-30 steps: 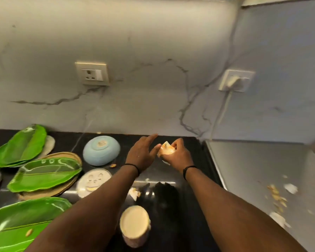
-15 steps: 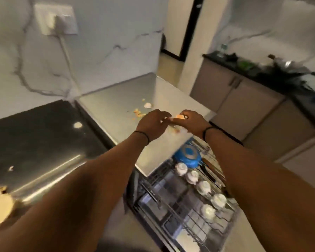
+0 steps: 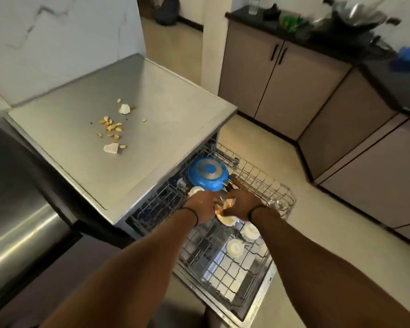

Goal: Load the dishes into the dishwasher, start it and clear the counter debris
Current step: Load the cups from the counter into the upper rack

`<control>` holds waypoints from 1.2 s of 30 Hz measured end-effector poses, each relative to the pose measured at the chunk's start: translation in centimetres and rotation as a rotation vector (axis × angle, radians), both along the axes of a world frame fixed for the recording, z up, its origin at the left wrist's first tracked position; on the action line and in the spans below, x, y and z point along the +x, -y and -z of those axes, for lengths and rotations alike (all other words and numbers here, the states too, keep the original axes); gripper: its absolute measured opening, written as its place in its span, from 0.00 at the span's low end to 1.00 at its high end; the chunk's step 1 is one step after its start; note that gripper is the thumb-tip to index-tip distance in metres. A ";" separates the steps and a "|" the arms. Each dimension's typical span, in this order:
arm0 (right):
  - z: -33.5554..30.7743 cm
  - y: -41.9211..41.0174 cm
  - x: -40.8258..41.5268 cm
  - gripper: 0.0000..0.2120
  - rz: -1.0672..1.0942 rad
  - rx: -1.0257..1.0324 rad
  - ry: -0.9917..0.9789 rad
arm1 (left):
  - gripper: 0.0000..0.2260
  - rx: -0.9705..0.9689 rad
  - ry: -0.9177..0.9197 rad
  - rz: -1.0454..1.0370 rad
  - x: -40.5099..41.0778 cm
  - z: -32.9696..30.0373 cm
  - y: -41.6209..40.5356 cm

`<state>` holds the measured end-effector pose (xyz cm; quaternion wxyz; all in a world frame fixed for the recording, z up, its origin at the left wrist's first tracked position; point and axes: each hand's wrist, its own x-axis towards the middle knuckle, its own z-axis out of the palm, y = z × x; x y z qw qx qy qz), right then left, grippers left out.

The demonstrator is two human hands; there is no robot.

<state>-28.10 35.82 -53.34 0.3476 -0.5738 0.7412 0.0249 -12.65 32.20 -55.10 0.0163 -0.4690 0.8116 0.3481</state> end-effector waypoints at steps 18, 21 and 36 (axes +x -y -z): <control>21.7 -1.9 1.5 0.19 0.020 -0.109 -0.139 | 0.12 0.228 0.207 -0.099 -1.9 17.8 -1.4; 22.4 -1.4 2.0 0.20 0.026 -0.091 -0.103 | 0.12 0.216 0.250 -0.067 -1.5 18.5 -0.8; 24.4 -2.1 1.5 0.31 0.049 0.024 -0.038 | 0.16 0.305 0.312 -0.081 -1.3 20.9 -1.3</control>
